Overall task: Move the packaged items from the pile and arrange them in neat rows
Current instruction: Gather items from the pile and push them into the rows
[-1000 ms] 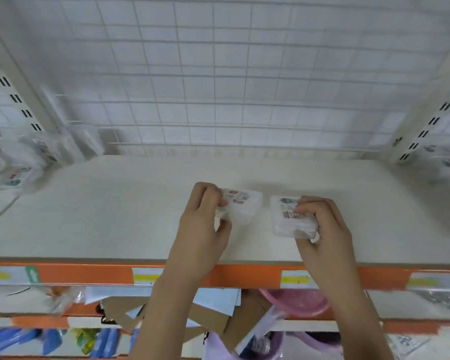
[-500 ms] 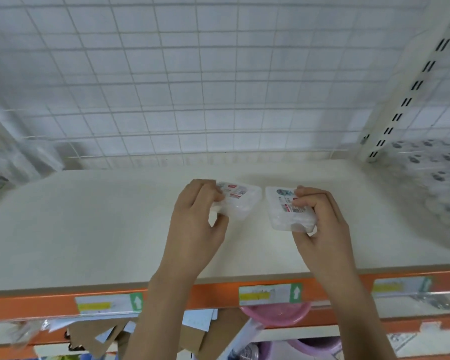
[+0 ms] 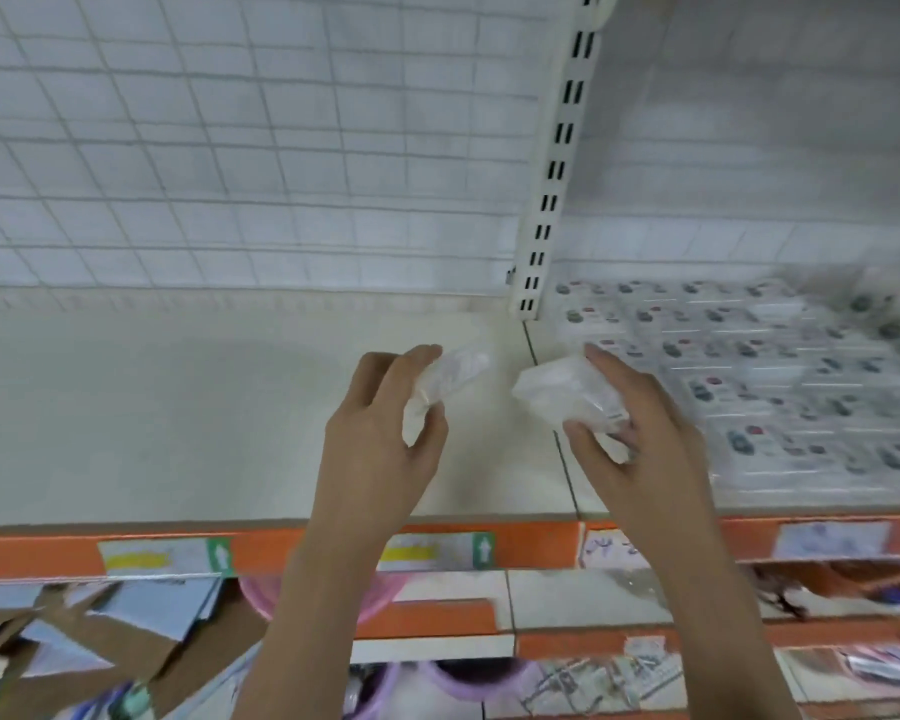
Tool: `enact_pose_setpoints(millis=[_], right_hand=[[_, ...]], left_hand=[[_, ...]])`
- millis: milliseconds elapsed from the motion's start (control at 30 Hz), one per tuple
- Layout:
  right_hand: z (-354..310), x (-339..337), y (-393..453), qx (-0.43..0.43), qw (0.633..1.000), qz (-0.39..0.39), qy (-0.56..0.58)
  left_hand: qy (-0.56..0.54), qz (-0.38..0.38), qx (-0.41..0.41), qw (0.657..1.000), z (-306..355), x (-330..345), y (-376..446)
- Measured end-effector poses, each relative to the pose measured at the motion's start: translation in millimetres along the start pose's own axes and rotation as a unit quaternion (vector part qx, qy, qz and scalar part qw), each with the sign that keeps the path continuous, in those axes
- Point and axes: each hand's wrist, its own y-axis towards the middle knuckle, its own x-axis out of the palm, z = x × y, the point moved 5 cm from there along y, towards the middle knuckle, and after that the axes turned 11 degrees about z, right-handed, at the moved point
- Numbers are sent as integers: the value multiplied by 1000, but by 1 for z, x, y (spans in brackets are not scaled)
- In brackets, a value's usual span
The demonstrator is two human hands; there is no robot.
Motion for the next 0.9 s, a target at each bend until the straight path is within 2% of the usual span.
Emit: enact_pose_setpoints(millis=[267,433,667,900], right_hand=[[32,-42,14,-11,999,35,-2],[45,-49,23,42,999,16,7],[71,-74,36,-54,993,51,-90],[142,-129,51,-22,995,67,-75]], left_hand=[[7,26,9,1000,55,35,6],[-16,25,26,999,61,49,14],[21,-1,63,998,82,91,16],[33,20,89,995,132,158,19]])
